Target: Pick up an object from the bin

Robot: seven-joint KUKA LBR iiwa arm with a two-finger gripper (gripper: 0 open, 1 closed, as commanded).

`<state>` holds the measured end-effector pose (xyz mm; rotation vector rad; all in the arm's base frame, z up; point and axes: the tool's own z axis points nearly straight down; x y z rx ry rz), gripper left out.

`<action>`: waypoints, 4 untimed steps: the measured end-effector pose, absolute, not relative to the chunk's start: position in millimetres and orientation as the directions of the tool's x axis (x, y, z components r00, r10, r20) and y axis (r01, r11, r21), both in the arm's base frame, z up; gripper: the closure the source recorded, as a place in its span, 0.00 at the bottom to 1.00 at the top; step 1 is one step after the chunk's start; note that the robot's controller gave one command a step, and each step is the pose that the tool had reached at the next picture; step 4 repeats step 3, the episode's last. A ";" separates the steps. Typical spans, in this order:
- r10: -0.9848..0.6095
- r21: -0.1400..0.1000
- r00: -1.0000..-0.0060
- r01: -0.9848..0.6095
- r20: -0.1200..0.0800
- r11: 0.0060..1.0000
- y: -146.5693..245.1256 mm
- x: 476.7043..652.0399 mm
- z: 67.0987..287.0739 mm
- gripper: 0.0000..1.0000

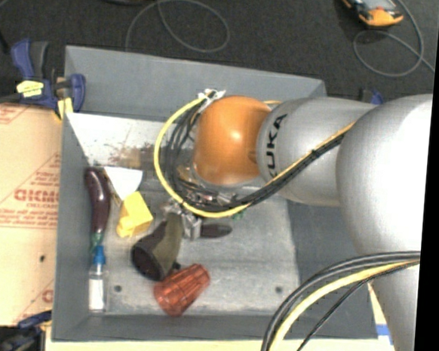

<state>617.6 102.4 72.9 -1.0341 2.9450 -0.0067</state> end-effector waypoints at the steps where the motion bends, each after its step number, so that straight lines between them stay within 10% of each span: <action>1: -0.625 -0.011 -0.781 -0.625 -0.018 0.781 102.4 617.6 72.9 1.00; 4: -0.624 -0.005 -0.781 -0.624 -0.007 0.781 101.8 614.0 94.2 1.00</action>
Offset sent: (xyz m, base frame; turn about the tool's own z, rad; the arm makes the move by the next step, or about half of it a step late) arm 0.0000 -0.0001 0.0660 0.0000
